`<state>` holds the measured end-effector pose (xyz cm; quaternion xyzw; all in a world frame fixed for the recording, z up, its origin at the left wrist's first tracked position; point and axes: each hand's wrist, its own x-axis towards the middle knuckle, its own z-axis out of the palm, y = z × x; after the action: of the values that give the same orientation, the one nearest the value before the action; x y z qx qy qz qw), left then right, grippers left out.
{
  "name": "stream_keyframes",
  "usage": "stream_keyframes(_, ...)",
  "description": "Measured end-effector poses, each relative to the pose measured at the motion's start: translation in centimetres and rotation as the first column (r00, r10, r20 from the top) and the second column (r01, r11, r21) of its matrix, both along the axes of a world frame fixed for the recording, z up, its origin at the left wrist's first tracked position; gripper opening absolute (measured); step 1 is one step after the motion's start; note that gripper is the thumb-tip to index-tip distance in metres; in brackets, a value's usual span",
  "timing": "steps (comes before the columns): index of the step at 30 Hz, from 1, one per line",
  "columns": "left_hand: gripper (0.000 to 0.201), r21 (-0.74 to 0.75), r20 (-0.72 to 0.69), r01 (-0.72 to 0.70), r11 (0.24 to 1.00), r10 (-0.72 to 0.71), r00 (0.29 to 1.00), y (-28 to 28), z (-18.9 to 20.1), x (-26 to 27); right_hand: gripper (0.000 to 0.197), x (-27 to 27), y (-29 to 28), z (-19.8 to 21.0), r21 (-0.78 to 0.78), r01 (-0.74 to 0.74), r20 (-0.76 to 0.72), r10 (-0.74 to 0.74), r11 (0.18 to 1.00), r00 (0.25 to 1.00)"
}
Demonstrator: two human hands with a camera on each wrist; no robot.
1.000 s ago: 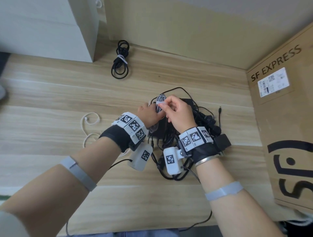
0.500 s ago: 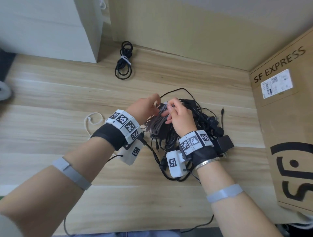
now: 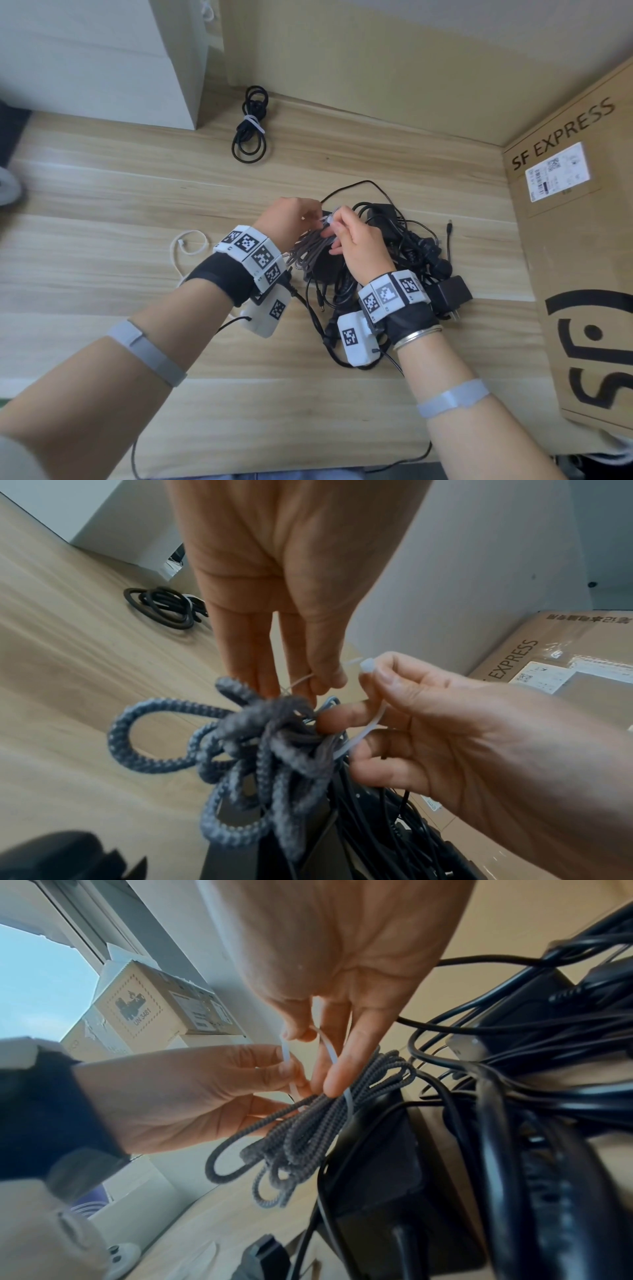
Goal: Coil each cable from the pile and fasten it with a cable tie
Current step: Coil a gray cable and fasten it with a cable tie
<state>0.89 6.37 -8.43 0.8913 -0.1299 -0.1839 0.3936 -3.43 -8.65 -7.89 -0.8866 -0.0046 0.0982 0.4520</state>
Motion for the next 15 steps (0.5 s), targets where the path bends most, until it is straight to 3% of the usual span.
stream_keyframes(15, 0.009, 0.021, 0.04, 0.047, 0.999, -0.047, 0.998, 0.16, 0.11, 0.18, 0.017, 0.4, 0.19, 0.26, -0.02, -0.031, -0.017, 0.031, 0.999, 0.999)
